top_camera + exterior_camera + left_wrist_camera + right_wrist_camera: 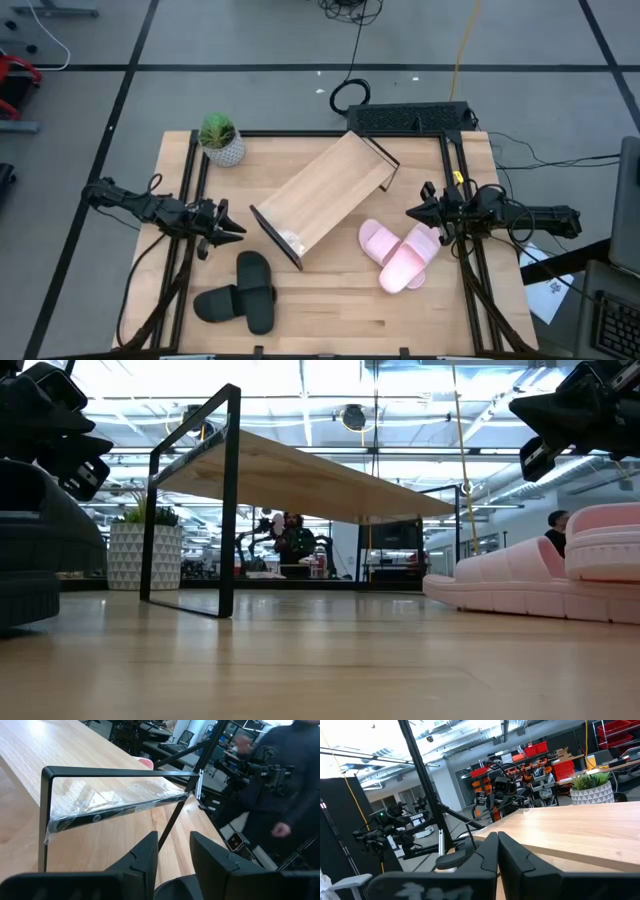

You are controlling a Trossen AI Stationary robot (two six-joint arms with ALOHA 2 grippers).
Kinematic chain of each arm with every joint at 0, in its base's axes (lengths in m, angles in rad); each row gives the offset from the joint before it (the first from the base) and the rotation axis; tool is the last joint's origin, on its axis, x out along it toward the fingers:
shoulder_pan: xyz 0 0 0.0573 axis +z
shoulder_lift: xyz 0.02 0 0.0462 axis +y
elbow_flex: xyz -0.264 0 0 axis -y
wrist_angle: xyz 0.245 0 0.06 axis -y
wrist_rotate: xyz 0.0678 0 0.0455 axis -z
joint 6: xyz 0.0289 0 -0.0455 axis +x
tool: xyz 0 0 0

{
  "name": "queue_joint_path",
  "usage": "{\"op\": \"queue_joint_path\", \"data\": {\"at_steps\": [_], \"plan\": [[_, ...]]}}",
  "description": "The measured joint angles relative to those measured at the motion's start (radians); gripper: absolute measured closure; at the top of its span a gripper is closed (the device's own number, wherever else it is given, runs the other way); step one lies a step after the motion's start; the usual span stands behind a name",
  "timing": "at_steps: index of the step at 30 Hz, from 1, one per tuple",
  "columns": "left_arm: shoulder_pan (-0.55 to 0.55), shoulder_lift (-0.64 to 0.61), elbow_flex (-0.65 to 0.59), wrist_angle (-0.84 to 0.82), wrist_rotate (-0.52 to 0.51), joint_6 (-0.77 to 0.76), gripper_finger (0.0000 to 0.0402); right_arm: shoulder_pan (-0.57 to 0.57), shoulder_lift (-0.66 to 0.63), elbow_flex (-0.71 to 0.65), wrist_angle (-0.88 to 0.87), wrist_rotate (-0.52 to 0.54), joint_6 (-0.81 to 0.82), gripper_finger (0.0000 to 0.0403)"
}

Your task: Pick and place slides into the shelf

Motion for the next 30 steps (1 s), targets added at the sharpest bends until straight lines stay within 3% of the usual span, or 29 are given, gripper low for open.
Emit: {"op": "queue_joint_path", "data": {"at_steps": [23, 30], "plan": [[0.000, 0.000, 0.000, 0.000, 0.000, 0.000, 0.0289, 0.000, 0.000, 0.000, 0.002, 0.000, 0.000, 0.0403], [0.000, 0.000, 0.000, 0.000, 0.000, 0.002, 0.0289, 0.000, 0.000, 0.000, 0.085, 0.026, 0.117, 0.0403]]}}
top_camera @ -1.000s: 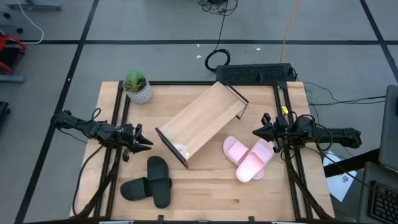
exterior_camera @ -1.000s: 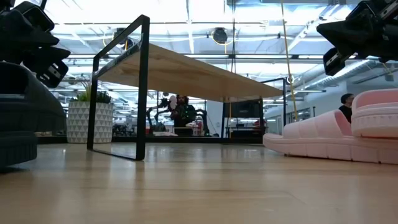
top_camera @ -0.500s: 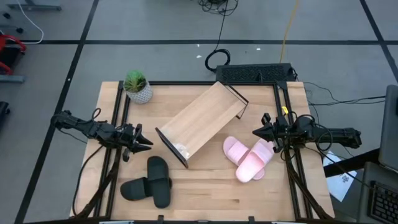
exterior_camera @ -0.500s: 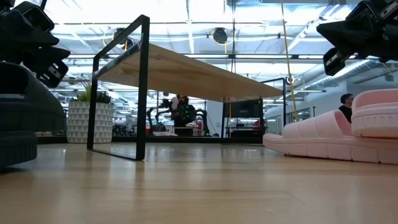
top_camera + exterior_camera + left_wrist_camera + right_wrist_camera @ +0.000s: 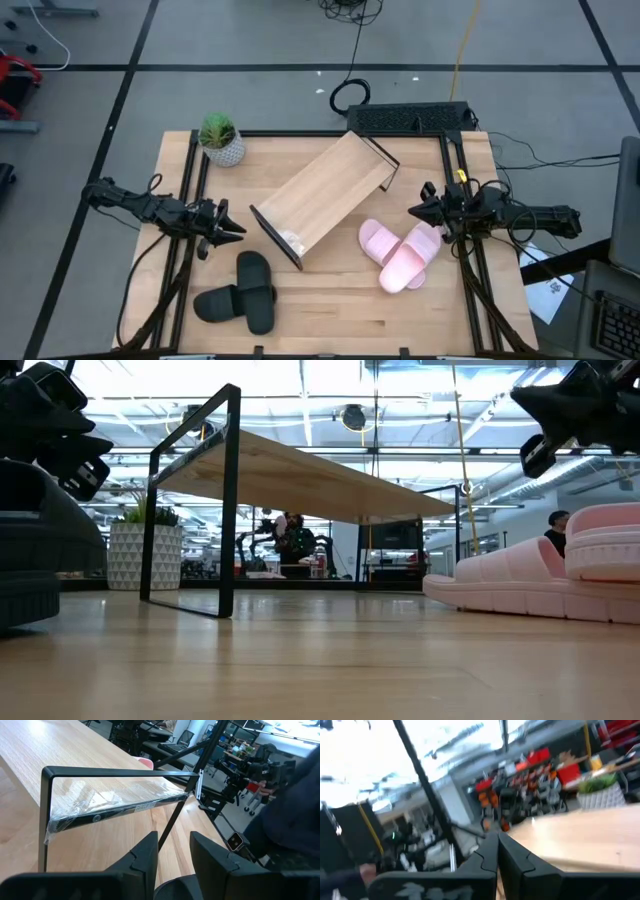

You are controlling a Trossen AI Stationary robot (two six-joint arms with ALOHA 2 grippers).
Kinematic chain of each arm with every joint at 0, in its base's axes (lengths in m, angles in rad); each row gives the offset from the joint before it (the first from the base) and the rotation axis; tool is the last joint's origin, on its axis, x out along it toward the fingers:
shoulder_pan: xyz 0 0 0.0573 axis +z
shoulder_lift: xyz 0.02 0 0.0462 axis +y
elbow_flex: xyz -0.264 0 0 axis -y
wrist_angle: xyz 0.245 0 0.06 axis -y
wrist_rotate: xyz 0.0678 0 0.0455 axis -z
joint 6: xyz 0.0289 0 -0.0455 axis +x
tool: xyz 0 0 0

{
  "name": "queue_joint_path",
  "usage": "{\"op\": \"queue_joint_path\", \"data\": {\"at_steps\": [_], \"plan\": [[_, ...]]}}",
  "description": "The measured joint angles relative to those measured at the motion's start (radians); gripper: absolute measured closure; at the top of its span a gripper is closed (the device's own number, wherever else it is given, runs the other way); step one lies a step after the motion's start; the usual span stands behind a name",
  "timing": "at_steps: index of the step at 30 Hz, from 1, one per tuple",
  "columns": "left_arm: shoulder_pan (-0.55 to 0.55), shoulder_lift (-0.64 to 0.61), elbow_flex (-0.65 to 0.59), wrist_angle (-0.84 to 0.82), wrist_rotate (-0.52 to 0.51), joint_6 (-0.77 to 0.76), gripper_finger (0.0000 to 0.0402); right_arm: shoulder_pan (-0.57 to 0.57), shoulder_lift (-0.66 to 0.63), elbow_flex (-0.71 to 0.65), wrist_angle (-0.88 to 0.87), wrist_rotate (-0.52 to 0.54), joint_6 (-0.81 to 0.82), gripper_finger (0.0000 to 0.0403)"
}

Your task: Pick and place slides into the shelf

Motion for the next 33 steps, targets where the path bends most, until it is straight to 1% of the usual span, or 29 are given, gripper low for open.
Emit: {"op": "queue_joint_path", "data": {"at_steps": [2, 7, 12, 16, 18, 21, 27, 30, 33], "plan": [[0.000, 0.000, 0.000, 0.000, 0.000, 0.029, 0.0289, 0.000, 0.000, 0.000, 0.057, 0.047, 0.021, 0.0403], [0.000, 0.000, 0.000, 0.003, -0.028, 0.145, 0.0289, 0.000, 0.000, 0.000, 0.235, 0.208, 0.091, 0.0403], [0.000, 0.000, 0.000, 0.005, -0.076, 0.155, 0.0289, 0.000, 0.000, 0.000, 0.352, 0.327, 0.114, 0.0403], [0.000, 0.000, -0.003, 0.031, -0.108, 0.147, 0.0289, 0.000, 0.000, 0.000, 0.409, 0.398, 0.112, 0.0403], [0.000, 0.000, -0.003, 0.086, -0.121, 0.109, 0.0289, 0.000, 0.000, 0.000, 0.441, 0.432, 0.112, 0.0403], [0.000, 0.000, -0.003, 0.200, -0.153, 0.105, 0.0289, 0.000, 0.000, 0.000, 0.482, 0.475, 0.111, 0.0403], [0.000, 0.000, -0.002, 0.421, -0.158, 0.064, 0.0289, 0.000, 0.000, -0.001, 0.530, 0.645, 0.111, 0.0403], [0.000, 0.000, -0.002, 0.490, -0.158, 0.016, 0.0289, 0.000, 0.000, -0.001, 0.550, 0.709, 0.114, 0.0403], [0.000, 0.000, -0.001, 0.527, -0.158, -0.026, 0.0289, 0.000, 0.000, -0.001, 0.564, 0.736, 0.122, 0.0403]]}}
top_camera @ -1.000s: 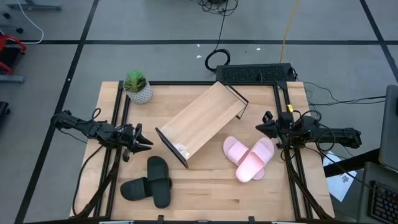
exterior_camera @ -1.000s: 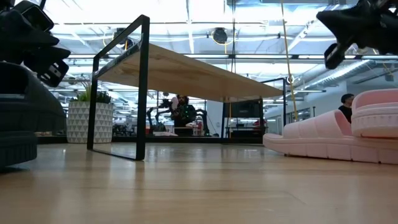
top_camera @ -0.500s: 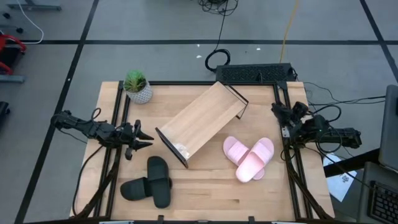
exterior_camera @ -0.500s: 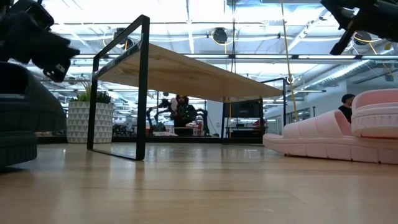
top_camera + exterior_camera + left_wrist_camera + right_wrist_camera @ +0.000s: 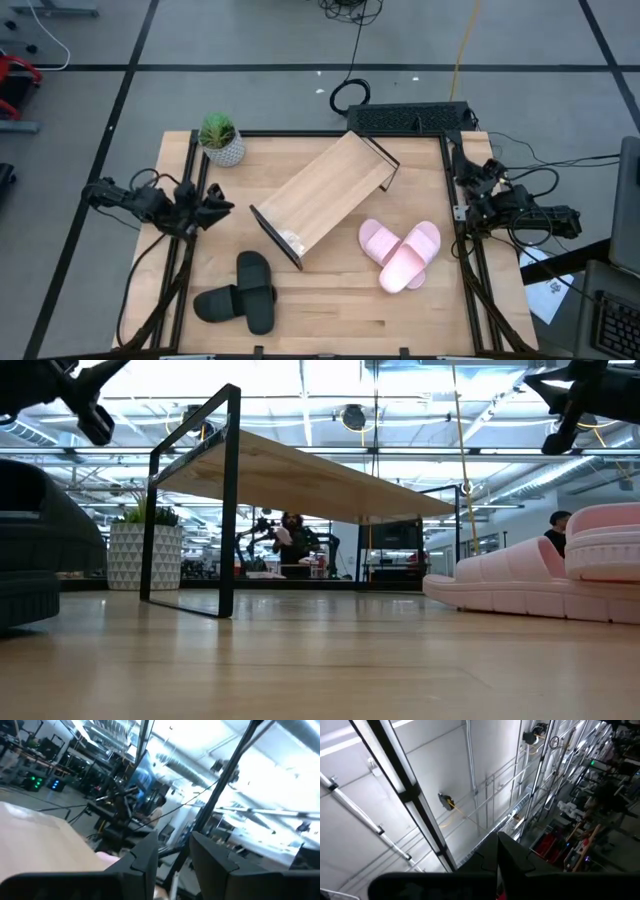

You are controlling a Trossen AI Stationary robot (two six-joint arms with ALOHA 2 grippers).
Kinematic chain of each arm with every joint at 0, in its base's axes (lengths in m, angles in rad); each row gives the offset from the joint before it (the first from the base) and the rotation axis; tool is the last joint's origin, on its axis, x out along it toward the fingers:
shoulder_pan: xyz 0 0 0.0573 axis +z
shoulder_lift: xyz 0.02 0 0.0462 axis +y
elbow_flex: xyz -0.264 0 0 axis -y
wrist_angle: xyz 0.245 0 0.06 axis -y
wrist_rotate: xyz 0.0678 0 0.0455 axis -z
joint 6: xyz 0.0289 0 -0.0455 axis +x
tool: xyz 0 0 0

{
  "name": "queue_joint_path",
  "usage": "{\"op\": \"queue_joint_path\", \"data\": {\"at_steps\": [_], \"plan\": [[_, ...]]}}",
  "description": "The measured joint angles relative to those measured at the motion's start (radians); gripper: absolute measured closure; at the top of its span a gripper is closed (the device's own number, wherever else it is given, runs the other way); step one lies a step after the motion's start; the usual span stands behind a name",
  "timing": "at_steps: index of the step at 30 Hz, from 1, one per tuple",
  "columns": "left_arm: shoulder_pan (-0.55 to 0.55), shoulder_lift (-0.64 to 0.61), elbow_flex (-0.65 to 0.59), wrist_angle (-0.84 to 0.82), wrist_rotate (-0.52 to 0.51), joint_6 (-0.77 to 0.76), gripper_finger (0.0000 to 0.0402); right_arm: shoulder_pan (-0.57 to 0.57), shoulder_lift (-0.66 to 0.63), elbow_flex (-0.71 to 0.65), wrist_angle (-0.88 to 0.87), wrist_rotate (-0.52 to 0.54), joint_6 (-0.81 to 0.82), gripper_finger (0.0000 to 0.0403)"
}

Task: Pick and place slides into the shelf
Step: Put the top black slide on the shelf

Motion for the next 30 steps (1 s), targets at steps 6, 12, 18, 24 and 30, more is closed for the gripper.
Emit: {"op": "queue_joint_path", "data": {"at_steps": [6, 12, 18, 24, 30], "plan": [[0.000, 0.000, 0.001, 0.080, 0.001, -0.026, 0.0289, 0.000, 0.000, 0.000, 0.003, -0.004, 0.006, 0.0403], [0.000, 0.000, 0.035, 0.088, 0.002, -0.115, 0.0289, 0.000, 0.000, 0.000, 0.012, -0.005, 0.027, 0.0403], [-0.009, 0.037, 0.132, 0.092, 0.072, -0.156, 0.0289, 0.000, 0.000, 0.000, 0.056, -0.008, 0.027, 0.0403], [-0.058, 0.215, 0.324, 0.039, 0.114, -0.123, 0.0289, 0.000, 0.000, 0.015, 0.136, -0.232, -0.101, 0.0403], [-0.109, 0.464, 0.587, -0.158, 0.111, -0.114, 0.0289, 0.000, 0.021, 0.153, 0.130, -0.474, -0.220, 0.0403]]}}
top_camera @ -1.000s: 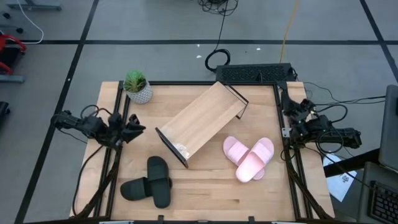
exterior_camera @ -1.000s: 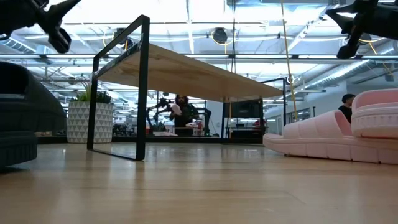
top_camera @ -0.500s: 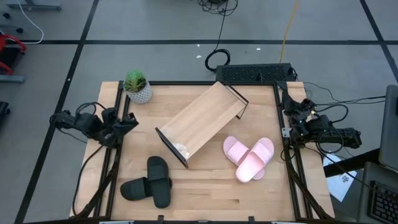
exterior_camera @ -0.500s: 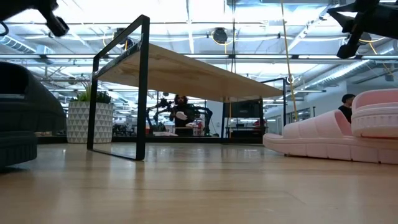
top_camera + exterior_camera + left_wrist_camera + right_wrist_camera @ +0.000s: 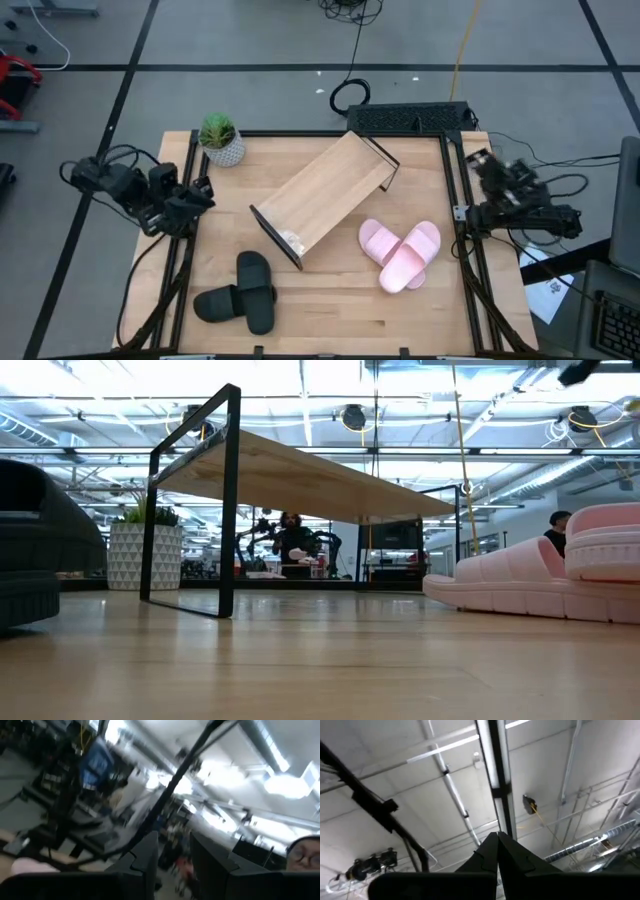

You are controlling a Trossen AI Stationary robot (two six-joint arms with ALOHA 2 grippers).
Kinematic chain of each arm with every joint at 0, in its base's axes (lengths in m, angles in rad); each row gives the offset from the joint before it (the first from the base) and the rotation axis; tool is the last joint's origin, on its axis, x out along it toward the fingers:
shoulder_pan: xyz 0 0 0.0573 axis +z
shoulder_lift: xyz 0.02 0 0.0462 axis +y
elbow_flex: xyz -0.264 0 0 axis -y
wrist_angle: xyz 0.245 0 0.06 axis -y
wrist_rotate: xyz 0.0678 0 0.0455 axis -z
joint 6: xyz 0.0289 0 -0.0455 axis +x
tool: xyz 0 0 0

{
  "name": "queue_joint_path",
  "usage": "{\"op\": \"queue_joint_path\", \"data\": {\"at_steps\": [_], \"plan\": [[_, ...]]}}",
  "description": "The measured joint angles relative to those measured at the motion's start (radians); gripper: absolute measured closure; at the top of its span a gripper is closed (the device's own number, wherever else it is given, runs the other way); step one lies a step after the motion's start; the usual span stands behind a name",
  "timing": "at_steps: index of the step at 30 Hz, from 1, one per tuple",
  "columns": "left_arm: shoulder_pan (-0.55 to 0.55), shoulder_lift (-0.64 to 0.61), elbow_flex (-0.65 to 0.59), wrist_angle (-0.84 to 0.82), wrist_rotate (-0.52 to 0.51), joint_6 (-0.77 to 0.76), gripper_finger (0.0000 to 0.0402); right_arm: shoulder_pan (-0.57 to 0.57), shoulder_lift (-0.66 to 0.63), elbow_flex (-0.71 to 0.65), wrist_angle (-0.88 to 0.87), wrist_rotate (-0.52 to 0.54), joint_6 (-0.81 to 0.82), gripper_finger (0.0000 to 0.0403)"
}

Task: Pick and place slides into the shelf
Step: Put the top black slide on the shelf

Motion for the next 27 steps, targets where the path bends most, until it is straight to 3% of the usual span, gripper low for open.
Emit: {"op": "queue_joint_path", "data": {"at_steps": [7, 16, 22, 27], "plan": [[-0.096, 0.298, 0.302, -0.229, -0.024, -0.061, 0.0289, 0.000, 0.067, 0.130, -0.069, -0.030, -0.019, 0.0403], [-0.287, 0.656, 0.652, -0.613, -0.113, -0.379, 0.0289, 0.000, 0.122, 0.148, -0.107, -0.029, -0.019, 0.0403], [-0.358, 0.849, 0.750, -0.853, -0.121, -0.677, 0.0289, 0.000, 0.125, 0.148, -0.113, -0.029, -0.017, 0.0403], [-0.394, 0.965, 0.746, -1.013, -0.002, -0.899, 0.0289, 0.000, 0.124, 0.148, -0.114, -0.028, 0.007, 0.0403]]}}
